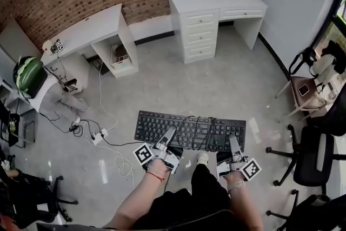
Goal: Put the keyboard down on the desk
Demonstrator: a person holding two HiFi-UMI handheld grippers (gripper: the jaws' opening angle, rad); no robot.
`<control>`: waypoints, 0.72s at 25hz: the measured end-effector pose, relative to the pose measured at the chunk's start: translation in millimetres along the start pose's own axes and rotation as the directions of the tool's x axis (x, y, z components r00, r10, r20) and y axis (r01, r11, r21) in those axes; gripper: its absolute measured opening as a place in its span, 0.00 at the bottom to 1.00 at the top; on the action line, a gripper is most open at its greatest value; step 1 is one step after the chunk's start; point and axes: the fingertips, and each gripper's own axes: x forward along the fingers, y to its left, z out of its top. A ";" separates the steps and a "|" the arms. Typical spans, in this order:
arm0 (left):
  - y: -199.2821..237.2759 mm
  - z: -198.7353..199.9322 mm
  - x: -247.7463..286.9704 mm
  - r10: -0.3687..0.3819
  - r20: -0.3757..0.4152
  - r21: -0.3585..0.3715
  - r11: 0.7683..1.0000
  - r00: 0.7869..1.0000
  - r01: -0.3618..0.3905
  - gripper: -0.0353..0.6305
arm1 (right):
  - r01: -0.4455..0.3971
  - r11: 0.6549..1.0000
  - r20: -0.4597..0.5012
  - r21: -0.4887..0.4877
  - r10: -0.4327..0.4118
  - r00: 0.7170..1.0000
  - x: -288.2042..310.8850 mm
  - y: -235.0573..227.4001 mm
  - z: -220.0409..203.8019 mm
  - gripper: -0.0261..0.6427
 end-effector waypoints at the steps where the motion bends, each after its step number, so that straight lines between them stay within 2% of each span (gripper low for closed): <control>1: 0.3 1.5 9.0 0.002 -0.002 0.001 1.000 1.000 -0.002 0.17 | 0.002 1.000 0.003 0.003 -0.002 1.000 6.8 -2.0 5.2 0.16; 11: 10.4 11.3 81.2 0.018 0.013 -0.011 1.000 1.000 -0.018 0.17 | 0.018 0.999 -0.003 0.043 -0.018 1.000 64.0 -19.8 51.5 0.15; 18: 12.2 20.0 141.1 0.002 0.021 -0.008 1.000 1.000 -0.002 0.17 | 0.001 1.000 -0.029 0.025 0.000 1.000 114.6 -31.3 90.6 0.16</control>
